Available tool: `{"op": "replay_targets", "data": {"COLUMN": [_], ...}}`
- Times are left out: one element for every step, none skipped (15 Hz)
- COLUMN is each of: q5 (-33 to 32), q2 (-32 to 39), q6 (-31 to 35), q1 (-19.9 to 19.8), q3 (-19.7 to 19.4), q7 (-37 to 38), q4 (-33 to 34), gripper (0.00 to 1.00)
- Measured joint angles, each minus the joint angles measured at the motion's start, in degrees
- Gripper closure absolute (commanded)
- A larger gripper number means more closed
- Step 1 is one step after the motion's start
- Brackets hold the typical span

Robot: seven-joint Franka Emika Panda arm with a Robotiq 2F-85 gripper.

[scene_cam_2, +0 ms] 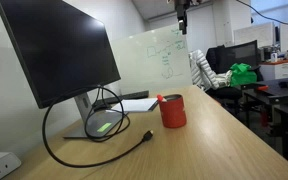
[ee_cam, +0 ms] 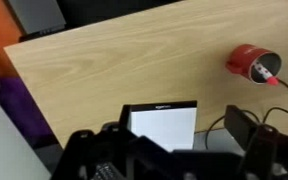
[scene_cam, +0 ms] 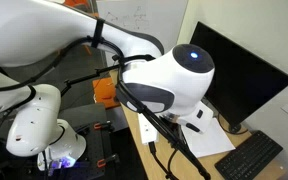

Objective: Take the marker out of the cup and put it on the desk

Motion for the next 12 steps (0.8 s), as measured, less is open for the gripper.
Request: {"op": "replay_targets", "data": {"q5": [0.0, 0.0, 0.0, 0.0, 0.0, 0.0, 0.0, 0.0, 0.2, 0.6, 1.3, 1.9], "q2": [0.0, 0.0, 0.0, 0.0, 0.0, 0.0, 0.0, 0.1, 0.4, 1.0, 1.9, 2.8], "q6": [0.0, 0.0, 0.0, 0.0, 0.0, 0.0, 0.0, 0.0, 0.0, 0.1, 0.2, 0.7], "q1": [0.0, 0.0, 0.0, 0.0, 0.0, 0.0, 0.0, 0.0, 0.2, 0.7, 1.5, 2.4], "q3": [0.0, 0.0, 0.0, 0.0, 0.0, 0.0, 0.0, 0.1, 0.2, 0.5, 1.0, 1.7], "q7": [0.0, 0.0, 0.0, 0.0, 0.0, 0.0, 0.0, -0.1, -1.3, -2.9, -4.7, -6.0], "q4": [0.0, 0.0, 0.0, 0.0, 0.0, 0.0, 0.0, -0.1, -0.3, -0.8, -1.4, -2.1], "gripper": [0.00, 0.00, 0.00, 0.00, 0.00, 0.00, 0.00, 0.00, 0.00, 0.00, 0.00, 0.00]}}
